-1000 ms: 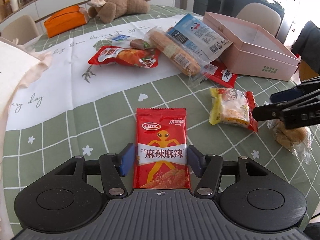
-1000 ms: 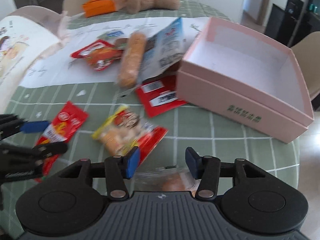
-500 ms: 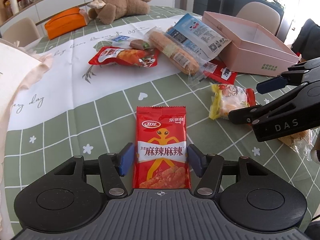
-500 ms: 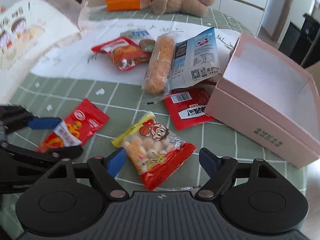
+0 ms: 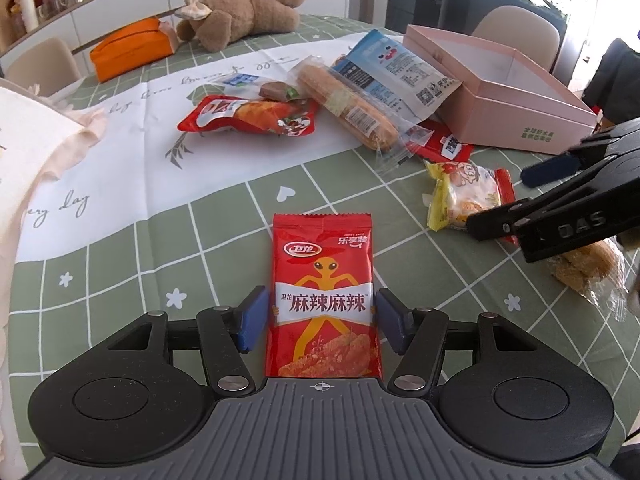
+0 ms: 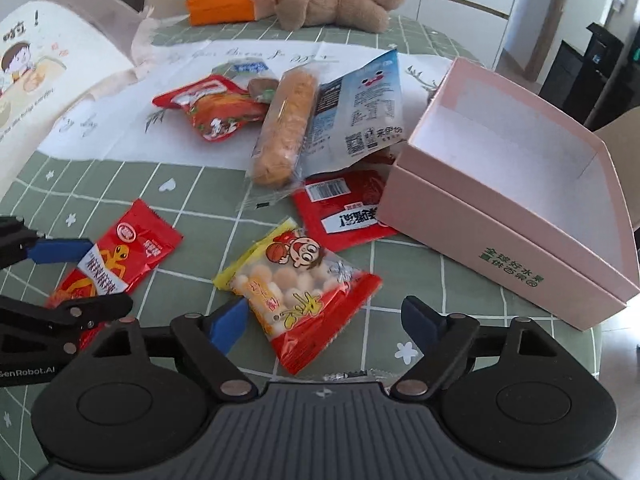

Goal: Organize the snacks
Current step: 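Grasp the yellow cartoon snack bag with the right tool while the left tool holds the red packet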

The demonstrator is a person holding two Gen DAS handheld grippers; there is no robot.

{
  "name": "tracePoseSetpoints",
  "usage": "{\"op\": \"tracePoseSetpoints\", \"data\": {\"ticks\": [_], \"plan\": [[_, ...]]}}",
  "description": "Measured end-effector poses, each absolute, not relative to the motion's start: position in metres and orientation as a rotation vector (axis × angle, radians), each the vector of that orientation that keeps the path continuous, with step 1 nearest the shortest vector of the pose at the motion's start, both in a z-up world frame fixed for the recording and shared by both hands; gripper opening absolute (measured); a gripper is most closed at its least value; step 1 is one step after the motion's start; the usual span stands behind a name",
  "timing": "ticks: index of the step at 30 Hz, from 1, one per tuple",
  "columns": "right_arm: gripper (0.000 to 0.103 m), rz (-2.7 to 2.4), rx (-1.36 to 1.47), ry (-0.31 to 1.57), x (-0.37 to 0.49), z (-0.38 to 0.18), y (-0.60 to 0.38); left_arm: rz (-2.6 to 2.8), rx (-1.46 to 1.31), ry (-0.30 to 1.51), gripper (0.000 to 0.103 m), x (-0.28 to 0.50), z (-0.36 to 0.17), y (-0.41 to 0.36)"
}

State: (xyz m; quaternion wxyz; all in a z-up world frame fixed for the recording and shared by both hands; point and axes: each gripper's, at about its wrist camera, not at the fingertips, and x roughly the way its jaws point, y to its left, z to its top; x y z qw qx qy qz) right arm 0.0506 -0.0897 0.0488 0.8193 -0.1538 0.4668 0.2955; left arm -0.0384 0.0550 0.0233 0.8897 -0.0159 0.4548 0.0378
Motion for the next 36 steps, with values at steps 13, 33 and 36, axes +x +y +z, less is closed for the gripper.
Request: {"op": "tracePoseSetpoints", "data": {"ticks": [13, 33, 36], "plan": [[0.084, 0.723, -0.425, 0.899, 0.048, 0.061, -0.069, 0.068, -0.029, 0.940, 0.064, -0.039, 0.024, 0.055], [0.051, 0.702, -0.370, 0.999, 0.059, 0.048, -0.058, 0.058, -0.032, 0.940, 0.065, -0.038, 0.023, 0.056], [0.050, 0.706, -0.342, 0.982, 0.054, 0.061, -0.069, 0.064, -0.042, 0.955, 0.065, -0.034, 0.024, 0.056]]}}
